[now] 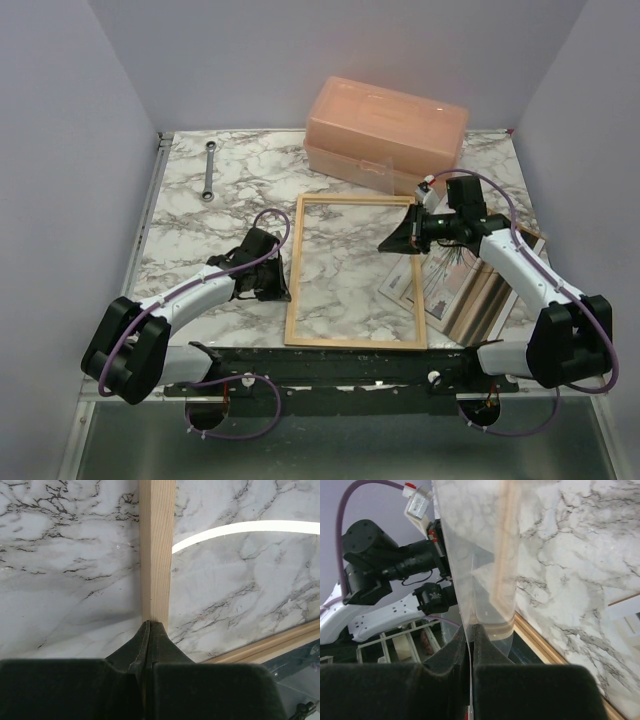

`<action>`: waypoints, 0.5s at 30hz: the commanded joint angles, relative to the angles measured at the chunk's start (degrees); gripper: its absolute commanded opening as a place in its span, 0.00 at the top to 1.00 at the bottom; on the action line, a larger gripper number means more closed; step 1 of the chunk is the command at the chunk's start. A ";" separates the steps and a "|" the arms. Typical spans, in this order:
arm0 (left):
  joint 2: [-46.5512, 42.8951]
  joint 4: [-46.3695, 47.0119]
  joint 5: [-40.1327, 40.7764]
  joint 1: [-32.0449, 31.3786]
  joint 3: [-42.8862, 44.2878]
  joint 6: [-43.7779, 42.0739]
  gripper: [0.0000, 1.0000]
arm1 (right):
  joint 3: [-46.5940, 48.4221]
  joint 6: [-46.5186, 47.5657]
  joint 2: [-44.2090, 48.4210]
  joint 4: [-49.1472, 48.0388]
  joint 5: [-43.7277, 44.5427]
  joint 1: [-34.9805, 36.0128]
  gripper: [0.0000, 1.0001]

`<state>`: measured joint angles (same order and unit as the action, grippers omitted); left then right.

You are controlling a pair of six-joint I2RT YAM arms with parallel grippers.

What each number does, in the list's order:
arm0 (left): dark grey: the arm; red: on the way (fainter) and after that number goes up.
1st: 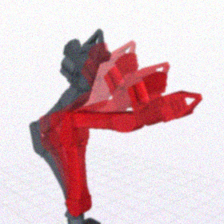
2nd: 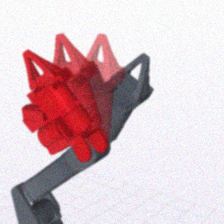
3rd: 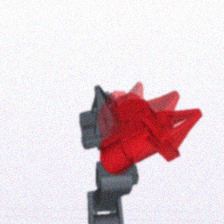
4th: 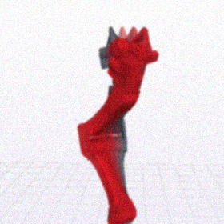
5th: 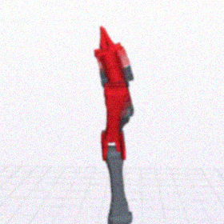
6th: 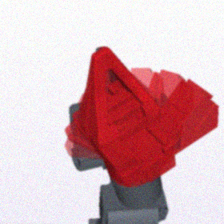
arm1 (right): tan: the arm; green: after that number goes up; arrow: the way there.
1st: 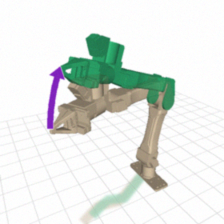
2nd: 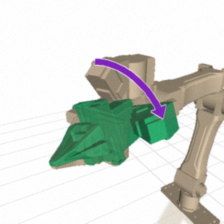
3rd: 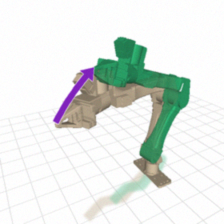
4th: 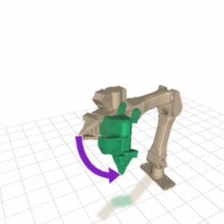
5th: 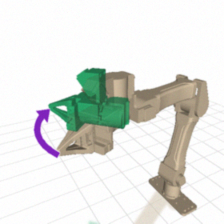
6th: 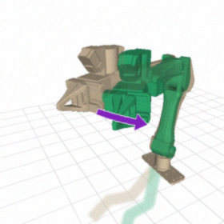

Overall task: Put the photo into the frame
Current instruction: Place the photo frame item in the photo frame.

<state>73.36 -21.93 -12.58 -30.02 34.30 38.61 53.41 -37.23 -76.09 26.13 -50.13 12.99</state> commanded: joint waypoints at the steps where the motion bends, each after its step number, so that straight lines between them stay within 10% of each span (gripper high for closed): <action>1: 3.45 -3.77 4.04 -1.18 -2.66 -1.52 1.00 | 0.74 -4.92 1.46 -1.01 -8.06 0.89 1.00; 15: 3.85 -4.09 4.34 -1.51 -2.36 -1.52 1.00 | -1.43 -7.29 1.01 -2.06 -6.45 0.83 1.00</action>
<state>73.76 -22.04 -12.47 -30.41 34.63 38.61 53.32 -44.58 -74.96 21.71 -54.87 13.13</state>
